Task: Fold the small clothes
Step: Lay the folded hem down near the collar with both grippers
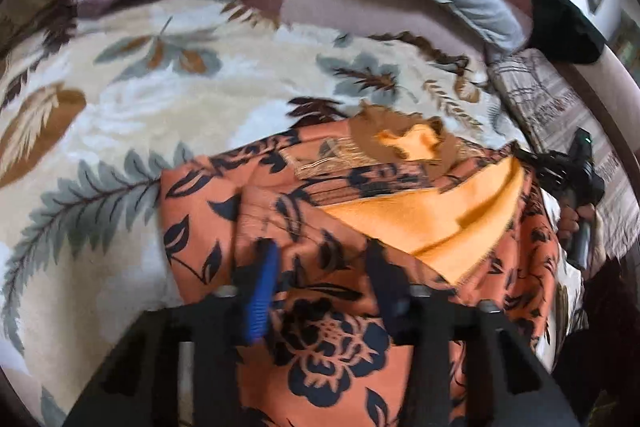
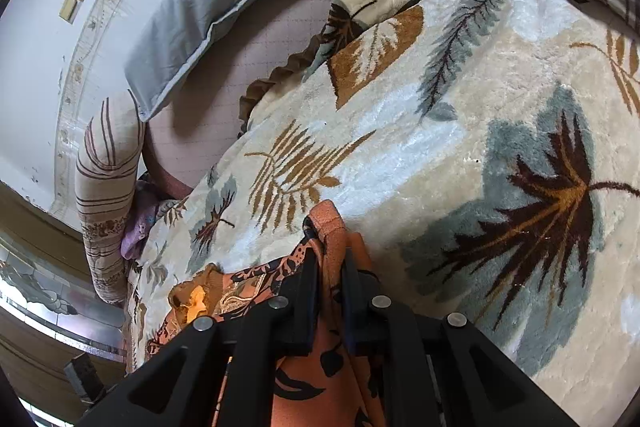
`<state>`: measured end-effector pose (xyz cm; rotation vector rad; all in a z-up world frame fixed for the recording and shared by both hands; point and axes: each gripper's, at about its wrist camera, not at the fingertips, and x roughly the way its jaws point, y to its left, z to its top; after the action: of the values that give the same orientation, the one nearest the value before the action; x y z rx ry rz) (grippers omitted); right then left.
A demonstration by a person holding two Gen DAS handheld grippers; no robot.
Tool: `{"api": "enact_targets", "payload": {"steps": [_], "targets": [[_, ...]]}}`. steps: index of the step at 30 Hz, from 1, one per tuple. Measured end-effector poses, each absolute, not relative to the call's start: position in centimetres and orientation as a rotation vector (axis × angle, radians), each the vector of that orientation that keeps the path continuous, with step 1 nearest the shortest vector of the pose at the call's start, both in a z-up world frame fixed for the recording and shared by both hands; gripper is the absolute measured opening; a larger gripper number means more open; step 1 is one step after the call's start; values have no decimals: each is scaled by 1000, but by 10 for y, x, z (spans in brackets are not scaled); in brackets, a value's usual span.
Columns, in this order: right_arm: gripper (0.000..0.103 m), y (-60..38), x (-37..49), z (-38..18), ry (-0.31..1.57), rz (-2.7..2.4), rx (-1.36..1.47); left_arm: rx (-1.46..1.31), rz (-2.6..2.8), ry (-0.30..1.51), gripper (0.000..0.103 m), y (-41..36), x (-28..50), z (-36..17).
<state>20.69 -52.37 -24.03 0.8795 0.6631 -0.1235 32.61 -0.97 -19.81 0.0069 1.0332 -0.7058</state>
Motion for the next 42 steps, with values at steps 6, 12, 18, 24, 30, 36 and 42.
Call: {"api": "enact_targets", "payload": {"steps": [6, 12, 18, 24, 30, 36, 42], "targets": [[12, -525, 206, -239, 663, -119, 884, -27, -653, 988, 27, 6, 325, -189], [12, -526, 207, -245, 686, -127, 899, 47, -688, 982, 80, 7, 316, -178], [12, -526, 207, -250, 703, -126, 907, 187, -723, 1012, 80, -9, 305, -194], [12, -527, 210, -253, 713, -126, 909, 217, -733, 1009, 50, -12, 309, -199], [12, -526, 211, -253, 716, -128, 908, 168, -701, 1006, 13, 1, 317, -199], [12, -526, 205, -239, 650, -108, 912, 49, -652, 920, 6, 18, 319, -178], [12, -530, 216, -213, 532, -112, 901, -64, -572, 852, 5, 46, 339, -154]]}}
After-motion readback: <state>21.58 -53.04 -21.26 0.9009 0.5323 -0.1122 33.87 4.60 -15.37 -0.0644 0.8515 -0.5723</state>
